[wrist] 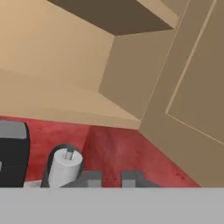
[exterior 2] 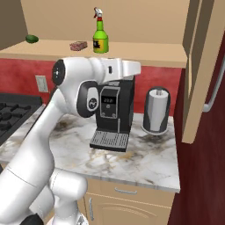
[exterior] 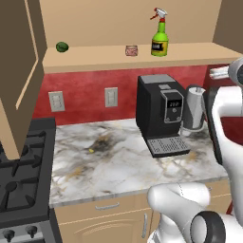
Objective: Pick the bar soap and spray from the cabinet and place them on the counter.
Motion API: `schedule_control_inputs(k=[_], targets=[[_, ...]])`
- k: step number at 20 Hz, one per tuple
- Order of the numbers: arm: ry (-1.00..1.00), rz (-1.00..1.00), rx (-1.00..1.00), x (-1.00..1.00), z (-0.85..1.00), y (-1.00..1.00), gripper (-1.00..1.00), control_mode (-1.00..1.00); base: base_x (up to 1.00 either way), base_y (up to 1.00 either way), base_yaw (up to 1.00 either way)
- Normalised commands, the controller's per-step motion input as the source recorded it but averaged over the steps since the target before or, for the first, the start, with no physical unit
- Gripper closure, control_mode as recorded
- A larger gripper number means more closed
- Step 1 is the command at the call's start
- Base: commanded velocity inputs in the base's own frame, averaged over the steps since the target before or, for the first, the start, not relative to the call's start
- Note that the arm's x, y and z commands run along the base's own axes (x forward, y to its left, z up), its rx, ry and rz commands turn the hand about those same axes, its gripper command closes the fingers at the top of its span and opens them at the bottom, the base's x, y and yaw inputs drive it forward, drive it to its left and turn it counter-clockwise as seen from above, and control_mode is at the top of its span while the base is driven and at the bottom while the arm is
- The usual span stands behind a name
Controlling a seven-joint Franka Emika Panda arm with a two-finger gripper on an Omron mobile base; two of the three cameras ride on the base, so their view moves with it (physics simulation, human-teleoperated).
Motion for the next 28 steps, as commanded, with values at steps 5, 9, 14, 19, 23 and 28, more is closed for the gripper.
schedule_control_inputs(k=[5, 9, 14, 19, 23, 28], targets=[[0.0, 0.21, 0.08, 0.0, 0.11, 0.62, -1.0, -1.0, 0.0, 0.0, 0.0], [0.01, 0.24, 0.13, -0.01, 0.2, 0.36, -1.0, -1.0, 0.0, 0.0, 0.0], [0.0, 0.28, 0.16, -0.04, 0.22, 0.14, -1.0, -1.0, 0.0, 0.0, 0.0], [0.0, 0.29, 0.19, -0.04, 0.2, 0.06, -1.0, -1.0, 0.0, 0.0, 0.0], [-0.04, 0.26, 0.22, 0.01, 0.27, 0.07, -1.0, -1.0, 0.0, 0.0, 0.0], [-0.02, 0.2, 0.21, 0.11, 0.32, 0.21, -1.0, -1.0, 0.0, 0.0, 0.0]])
